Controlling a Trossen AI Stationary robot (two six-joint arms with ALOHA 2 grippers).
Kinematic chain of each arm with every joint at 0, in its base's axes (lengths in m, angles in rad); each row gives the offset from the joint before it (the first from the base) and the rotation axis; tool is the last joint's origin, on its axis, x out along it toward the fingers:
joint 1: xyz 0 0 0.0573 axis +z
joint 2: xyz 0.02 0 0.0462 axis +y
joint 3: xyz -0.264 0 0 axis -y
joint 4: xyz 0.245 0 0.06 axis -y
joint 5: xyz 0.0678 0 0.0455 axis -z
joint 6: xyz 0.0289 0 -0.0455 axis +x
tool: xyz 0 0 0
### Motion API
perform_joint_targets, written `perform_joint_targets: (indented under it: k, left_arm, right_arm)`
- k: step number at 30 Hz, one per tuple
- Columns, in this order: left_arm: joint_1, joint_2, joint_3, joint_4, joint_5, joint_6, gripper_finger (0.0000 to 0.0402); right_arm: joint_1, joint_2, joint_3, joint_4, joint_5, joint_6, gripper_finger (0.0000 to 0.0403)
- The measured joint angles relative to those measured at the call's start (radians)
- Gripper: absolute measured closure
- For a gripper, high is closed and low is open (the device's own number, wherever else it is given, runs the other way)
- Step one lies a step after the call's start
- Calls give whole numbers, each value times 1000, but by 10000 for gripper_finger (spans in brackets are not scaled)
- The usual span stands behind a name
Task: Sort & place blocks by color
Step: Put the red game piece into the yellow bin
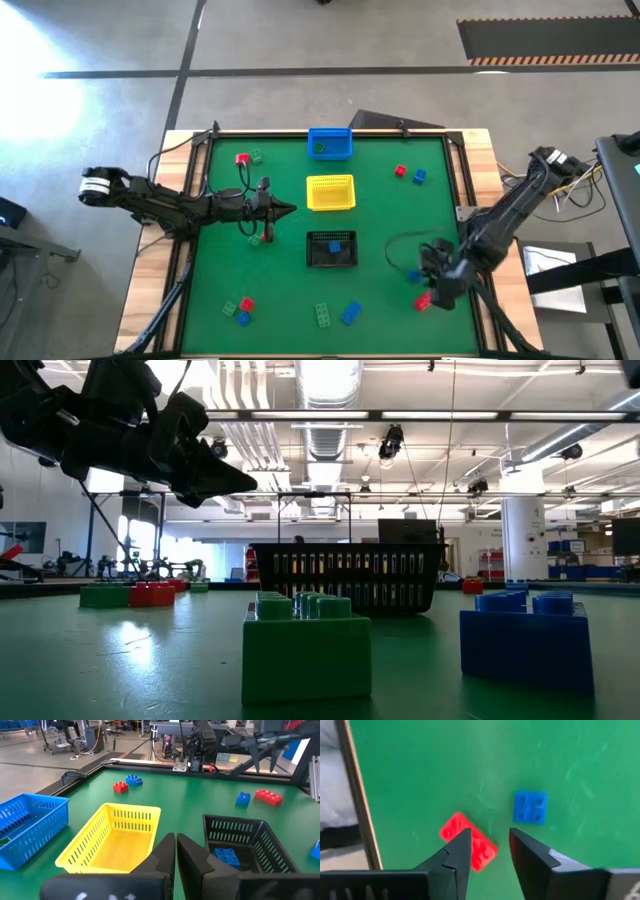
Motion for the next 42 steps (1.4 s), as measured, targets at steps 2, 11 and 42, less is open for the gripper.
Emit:
perform_joint_targets:
  k: [2,11,42]
  left_arm:
    - [0,0,0,1,0,13,402]
    - [0,0,7,2,0,15,402]
    - [0,1,4,4,0,17,402]
  right_arm:
    - [41,45,9,2,2,45,262]
    - [80,285,131,1,-22,8,178]
    - [63,565,299,-99,-156,-266,274]
